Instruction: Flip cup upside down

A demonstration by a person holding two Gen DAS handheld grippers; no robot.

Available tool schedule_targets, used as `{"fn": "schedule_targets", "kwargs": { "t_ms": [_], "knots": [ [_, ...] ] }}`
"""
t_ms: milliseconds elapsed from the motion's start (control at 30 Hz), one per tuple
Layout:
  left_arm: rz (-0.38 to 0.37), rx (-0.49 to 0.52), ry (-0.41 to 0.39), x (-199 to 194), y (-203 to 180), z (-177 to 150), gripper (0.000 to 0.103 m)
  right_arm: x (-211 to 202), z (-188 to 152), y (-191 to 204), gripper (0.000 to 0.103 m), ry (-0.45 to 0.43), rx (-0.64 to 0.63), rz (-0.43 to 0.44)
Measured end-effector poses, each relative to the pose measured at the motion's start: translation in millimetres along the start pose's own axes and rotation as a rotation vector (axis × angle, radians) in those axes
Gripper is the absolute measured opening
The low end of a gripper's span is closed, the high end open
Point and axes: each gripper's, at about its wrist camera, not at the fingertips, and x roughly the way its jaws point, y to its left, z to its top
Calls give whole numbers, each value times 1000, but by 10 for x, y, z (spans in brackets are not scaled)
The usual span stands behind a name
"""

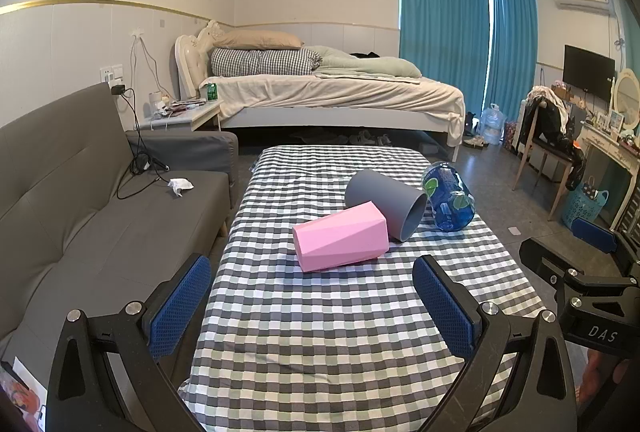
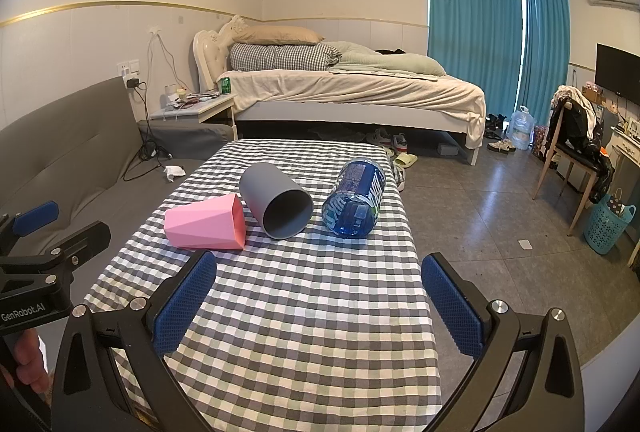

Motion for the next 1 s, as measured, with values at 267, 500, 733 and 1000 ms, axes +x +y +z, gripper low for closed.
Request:
{"fn": "schedule_targets", "kwargs": {
  "t_ms": [267, 500, 733, 1000],
  "knots": [
    [-1, -1, 0, -20, 6, -3, 103, 16, 29, 15, 103, -1, -3, 0],
    [0, -1, -1, -20, 6, -2, 103, -4, 16, 23, 103, -2, -3, -1],
    [-1, -1, -1, -21, 6, -1, 103, -6, 18, 22, 103, -2, -3, -1],
    [0, -1, -1, -20, 5, -2, 103, 6, 6, 30, 103, 0, -3, -1]
  ]
}}
